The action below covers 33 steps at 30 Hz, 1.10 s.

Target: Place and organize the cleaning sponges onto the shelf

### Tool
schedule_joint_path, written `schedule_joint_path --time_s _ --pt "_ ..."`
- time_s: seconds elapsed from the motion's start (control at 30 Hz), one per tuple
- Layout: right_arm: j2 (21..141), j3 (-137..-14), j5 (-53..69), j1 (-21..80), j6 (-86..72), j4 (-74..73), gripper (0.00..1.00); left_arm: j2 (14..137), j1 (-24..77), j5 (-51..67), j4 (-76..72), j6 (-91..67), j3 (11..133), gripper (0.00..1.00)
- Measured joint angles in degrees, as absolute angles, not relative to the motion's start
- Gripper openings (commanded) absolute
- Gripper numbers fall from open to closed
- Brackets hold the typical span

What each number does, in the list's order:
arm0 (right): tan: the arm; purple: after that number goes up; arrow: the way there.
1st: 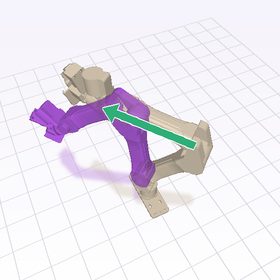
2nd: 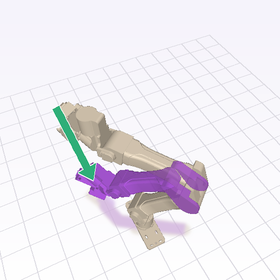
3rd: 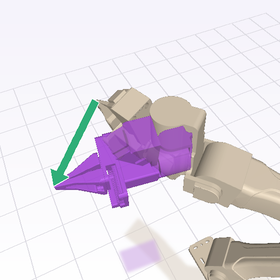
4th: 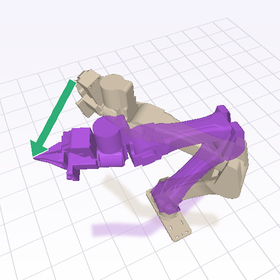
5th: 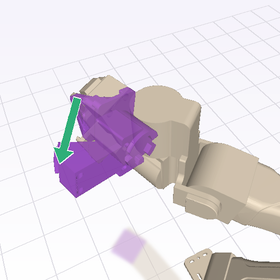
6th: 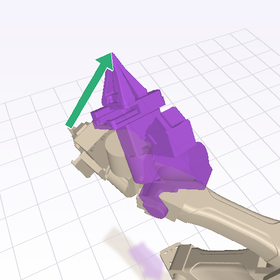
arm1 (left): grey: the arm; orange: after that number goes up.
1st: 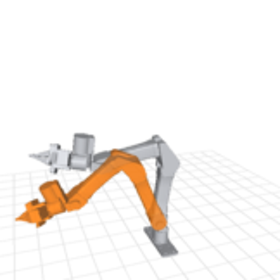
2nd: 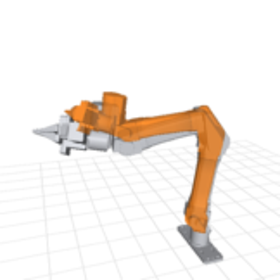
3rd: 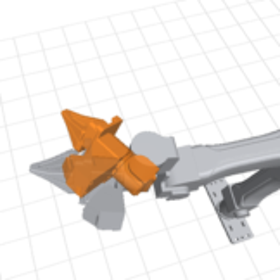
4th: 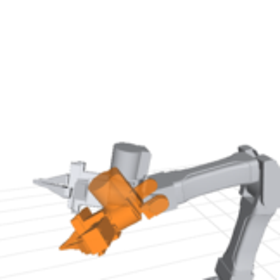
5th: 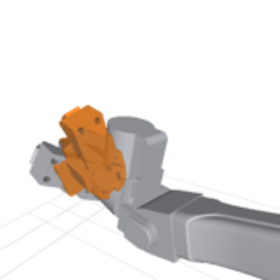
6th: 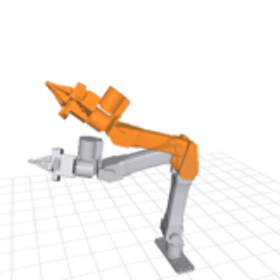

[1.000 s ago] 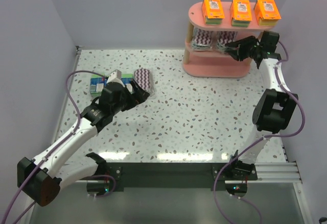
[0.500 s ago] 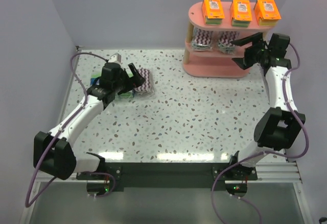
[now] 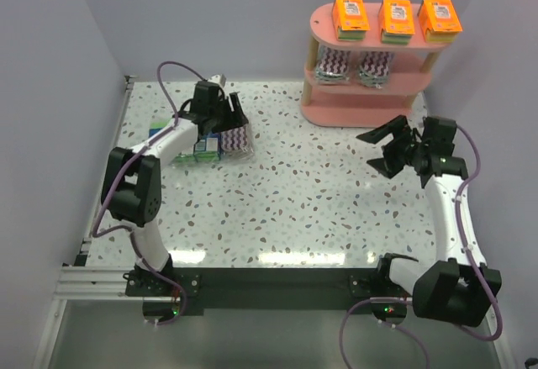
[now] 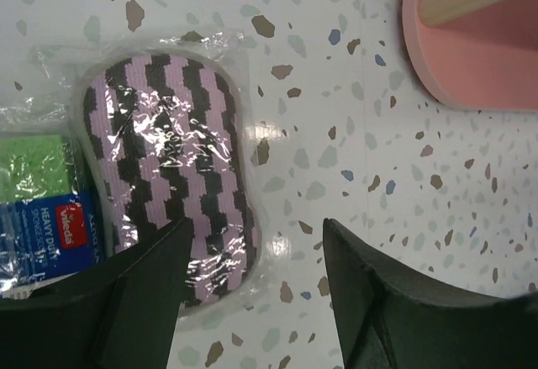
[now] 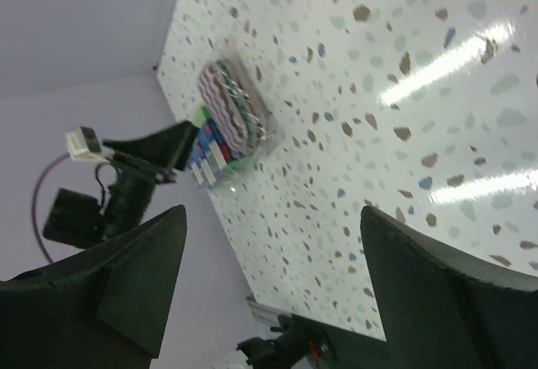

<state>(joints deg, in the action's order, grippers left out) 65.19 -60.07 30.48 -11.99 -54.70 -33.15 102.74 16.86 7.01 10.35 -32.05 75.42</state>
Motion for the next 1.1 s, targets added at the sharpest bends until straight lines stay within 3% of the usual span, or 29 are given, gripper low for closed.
schedule_joint_path --time_s 0.23,0.5,0.8,1.1 --pt "58.7 -50.8 29.2 -8.2 -51.0 -39.0 0.87 109.3 16.9 5.9 10.7 -30.3 78.2 0.64" --pt "57.8 -47.5 29.3 -5.3 -48.3 -39.9 0.87 106.4 18.0 5.8 2.5 -34.2 68.4 0.57" --pt "63.6 -47.0 29.0 4.0 -47.0 -38.1 0.87 99.6 31.4 7.8 -6.9 -52.2 55.5 0.48" --pt "69.1 -43.6 27.2 13.3 -50.4 -30.0 0.82 97.1 38.2 8.7 -11.2 -68.6 50.2 0.47"
